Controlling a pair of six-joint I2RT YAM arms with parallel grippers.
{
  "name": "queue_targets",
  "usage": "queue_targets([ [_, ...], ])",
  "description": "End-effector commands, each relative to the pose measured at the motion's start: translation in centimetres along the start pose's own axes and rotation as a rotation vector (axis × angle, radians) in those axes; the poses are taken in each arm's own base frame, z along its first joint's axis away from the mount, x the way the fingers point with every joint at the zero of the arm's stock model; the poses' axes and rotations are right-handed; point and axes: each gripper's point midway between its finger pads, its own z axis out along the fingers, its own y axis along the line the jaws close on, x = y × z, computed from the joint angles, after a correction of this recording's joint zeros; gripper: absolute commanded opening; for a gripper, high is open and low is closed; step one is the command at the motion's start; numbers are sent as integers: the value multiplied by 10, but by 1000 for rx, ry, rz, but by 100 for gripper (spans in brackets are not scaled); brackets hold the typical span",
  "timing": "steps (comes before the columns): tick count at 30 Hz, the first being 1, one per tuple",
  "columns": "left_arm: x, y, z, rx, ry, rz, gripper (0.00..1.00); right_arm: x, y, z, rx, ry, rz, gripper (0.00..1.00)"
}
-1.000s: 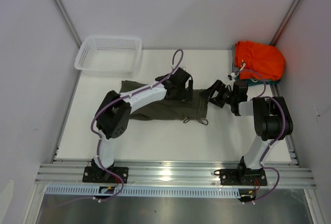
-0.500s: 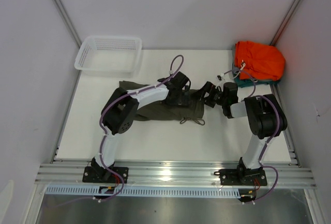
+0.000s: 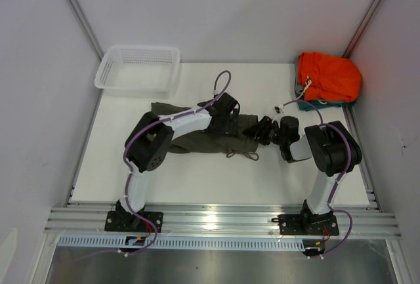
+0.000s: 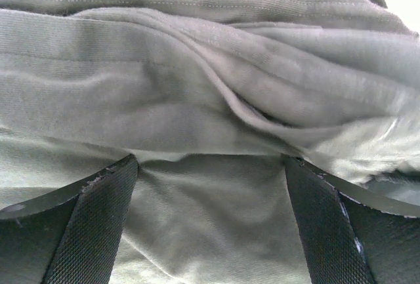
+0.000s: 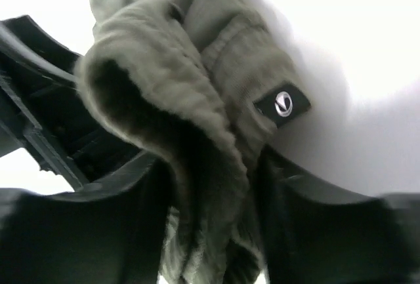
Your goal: Fold and stack the shorts
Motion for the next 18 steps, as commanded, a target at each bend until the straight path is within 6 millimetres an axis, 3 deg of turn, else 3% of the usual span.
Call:
queue_targets([
  [1, 27, 17, 4, -28, 84, -28, 96, 40, -25, -8, 106, 110, 90, 38],
  [4, 26, 14, 3, -11, 80, -34, 96, 44, -23, -6, 92, 120, 113, 28],
  [7, 27, 13, 4, -4, 83, -36, 96, 42, -18, -3, 74, 138, 137, 1],
  [9, 26, 11, 2, 3, 81, -37, 96, 40, -19, 0, 104, 157, 135, 0],
  [10, 23, 11, -3, 6, 74, -38, 95, 44, -31, -6, 195, 195, 126, 0],
  [12, 18, 11, -11, 9, 59, -35, 95, 24, -27, -1, 266, 194, 51, 0],
  [13, 14, 10, -16, 14, 49, -33, 96, 22, -35, -14, 371, 215, 5, 0],
  [14, 8, 9, -27, 24, 33, -32, 96, 7, -28, -14, 390, 198, -28, 0],
  [18, -12, 7, -57, 74, -10, -31, 97, -17, -27, -48, 534, 207, -83, 0],
])
